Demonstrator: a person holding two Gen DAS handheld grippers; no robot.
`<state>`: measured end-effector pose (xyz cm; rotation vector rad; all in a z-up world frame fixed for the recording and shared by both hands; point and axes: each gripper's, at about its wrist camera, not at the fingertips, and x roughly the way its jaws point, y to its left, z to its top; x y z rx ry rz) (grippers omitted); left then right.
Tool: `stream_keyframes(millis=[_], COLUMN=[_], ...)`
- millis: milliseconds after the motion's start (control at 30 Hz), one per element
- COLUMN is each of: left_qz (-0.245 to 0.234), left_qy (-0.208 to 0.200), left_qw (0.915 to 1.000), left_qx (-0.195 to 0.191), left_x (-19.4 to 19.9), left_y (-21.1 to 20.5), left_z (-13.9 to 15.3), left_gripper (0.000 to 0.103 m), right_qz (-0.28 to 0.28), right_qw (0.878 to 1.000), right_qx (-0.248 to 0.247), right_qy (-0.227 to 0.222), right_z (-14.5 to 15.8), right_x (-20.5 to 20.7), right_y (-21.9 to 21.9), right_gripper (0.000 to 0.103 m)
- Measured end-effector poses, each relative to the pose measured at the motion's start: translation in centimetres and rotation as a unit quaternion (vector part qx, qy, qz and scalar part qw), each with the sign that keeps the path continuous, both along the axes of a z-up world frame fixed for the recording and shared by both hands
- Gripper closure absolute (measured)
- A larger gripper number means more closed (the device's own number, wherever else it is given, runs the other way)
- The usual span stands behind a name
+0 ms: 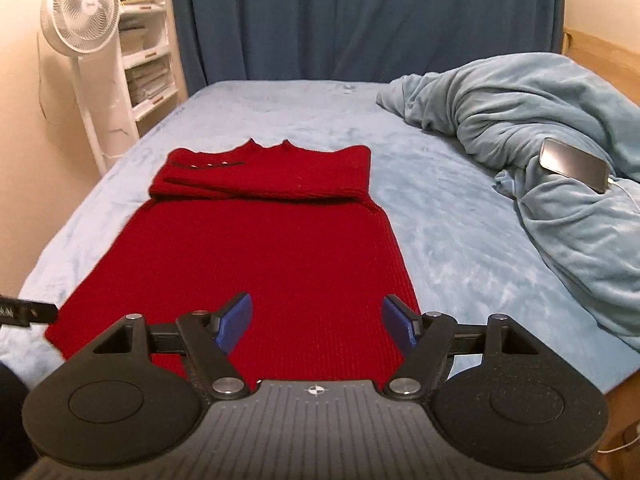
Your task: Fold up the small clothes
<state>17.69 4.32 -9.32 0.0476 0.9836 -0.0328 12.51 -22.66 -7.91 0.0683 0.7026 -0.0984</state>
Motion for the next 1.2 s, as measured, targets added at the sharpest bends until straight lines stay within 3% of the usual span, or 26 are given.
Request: stream_keyframes(millis=[167,467,1200], left_qz=[-0.025,-0.047,-0.033], left_qy=[-0.014,-0.042,-0.028], left_qw=[0.9995,0.9979,0.9988], left_qx=[0.014,0.016,0.021], left_x=[-4.1,-6.7,-5.2], left_y=[-1.6,-2.8,-1.6], left_z=[0.9,2.4,2.0], left_gripper=[0.000,0.000,0.000], right_qz=[0.017,0.029,0.016], right_qw=[1.000,0.998,1.000], right_qx=[-0.010,-0.020,-0.007], right_qy=[-0.022,-0.046,-0.023], right_z=[1.6,2.7,1.8], right_x=[-4.3,-8.7,-7.8], right_y=[1.8,3.3,3.5], right_gripper=[0.029,0.029,0.029])
